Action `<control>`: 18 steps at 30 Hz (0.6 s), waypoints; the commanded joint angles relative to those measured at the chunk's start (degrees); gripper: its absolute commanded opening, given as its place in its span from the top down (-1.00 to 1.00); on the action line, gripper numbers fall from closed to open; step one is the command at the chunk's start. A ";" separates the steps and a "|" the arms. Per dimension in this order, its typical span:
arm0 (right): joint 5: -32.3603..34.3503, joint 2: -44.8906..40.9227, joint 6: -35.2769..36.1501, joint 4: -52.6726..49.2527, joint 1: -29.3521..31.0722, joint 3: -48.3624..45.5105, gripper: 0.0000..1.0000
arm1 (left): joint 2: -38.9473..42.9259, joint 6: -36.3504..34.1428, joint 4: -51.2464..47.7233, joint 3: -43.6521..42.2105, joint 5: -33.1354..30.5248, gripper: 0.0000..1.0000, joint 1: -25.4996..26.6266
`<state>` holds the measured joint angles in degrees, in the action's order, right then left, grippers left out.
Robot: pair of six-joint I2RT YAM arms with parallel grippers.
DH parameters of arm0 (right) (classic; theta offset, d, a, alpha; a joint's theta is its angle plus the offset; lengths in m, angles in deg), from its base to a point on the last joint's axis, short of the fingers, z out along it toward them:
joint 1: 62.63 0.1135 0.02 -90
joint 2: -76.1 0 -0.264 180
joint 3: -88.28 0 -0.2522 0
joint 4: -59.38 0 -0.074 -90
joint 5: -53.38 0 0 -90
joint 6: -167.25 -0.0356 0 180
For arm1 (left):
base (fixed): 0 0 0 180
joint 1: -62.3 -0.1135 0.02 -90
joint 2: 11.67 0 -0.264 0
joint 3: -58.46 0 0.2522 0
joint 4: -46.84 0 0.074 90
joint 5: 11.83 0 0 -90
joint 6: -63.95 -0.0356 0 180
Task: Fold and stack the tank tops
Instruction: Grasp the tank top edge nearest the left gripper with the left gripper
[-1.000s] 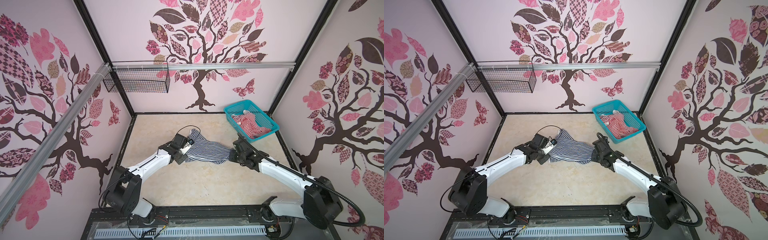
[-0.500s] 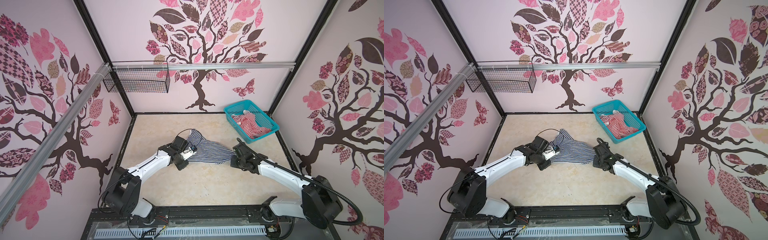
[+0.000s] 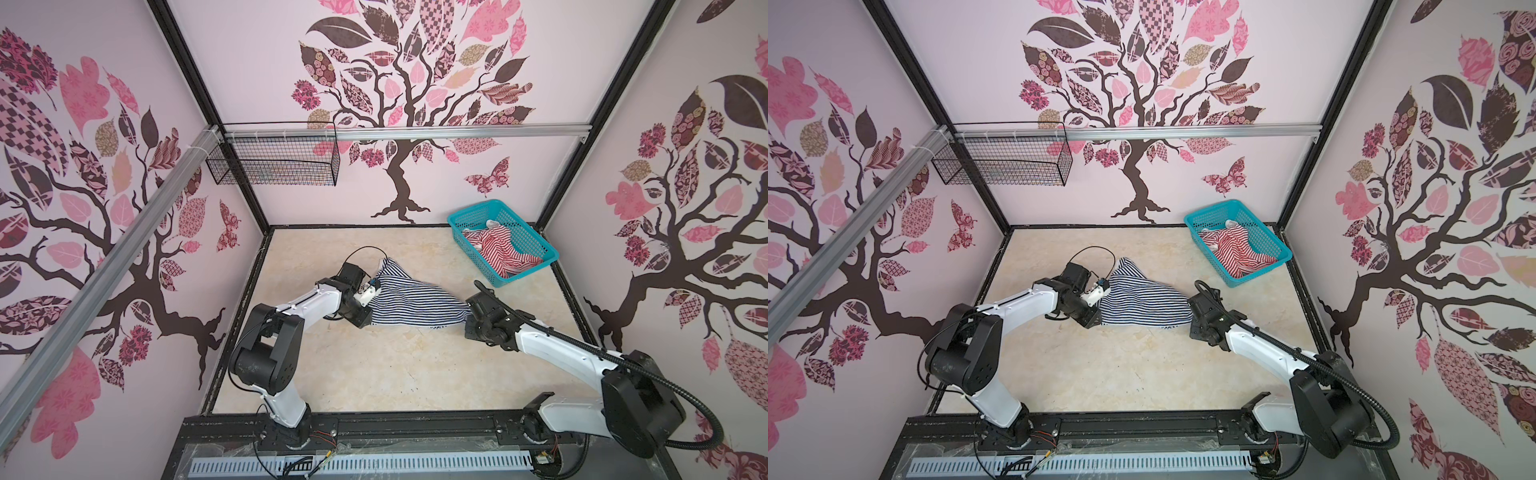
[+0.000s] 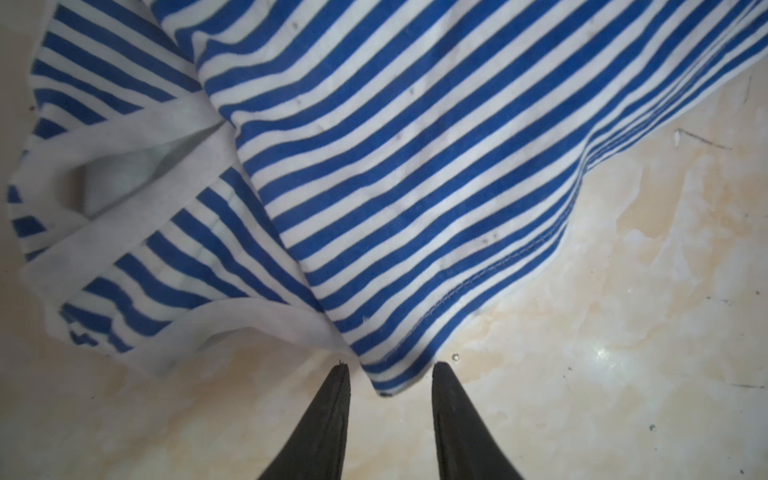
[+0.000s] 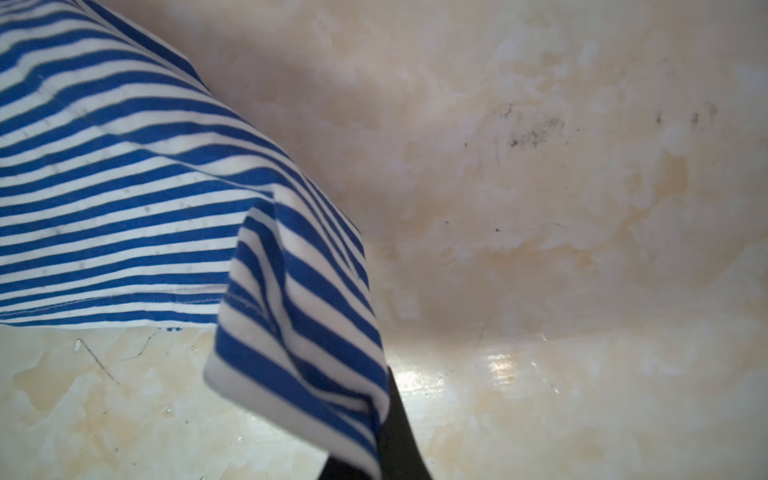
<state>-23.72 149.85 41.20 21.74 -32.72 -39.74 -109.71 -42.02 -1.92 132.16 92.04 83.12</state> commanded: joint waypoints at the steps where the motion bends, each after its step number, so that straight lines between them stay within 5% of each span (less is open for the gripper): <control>1: 1.26 0.03 -0.60 -1.29 -0.12 -0.60 1.00 | -0.40 3.30 1.51 2.19 3.48 0.26 -0.91; 11: 1.20 -0.03 -0.16 -1.08 -0.12 -0.01 1.00 | -3.24 2.72 -0.61 3.15 7.13 0.36 -0.96; 18: 0.77 -0.02 0.14 -1.26 -0.12 1.07 0.97 | -3.88 3.83 0.32 3.56 3.19 0.32 -0.96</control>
<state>-23.41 149.85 41.27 21.63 -32.72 -40.79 -113.42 -39.20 -1.97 133.97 96.32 82.20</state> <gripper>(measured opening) 0.059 0.338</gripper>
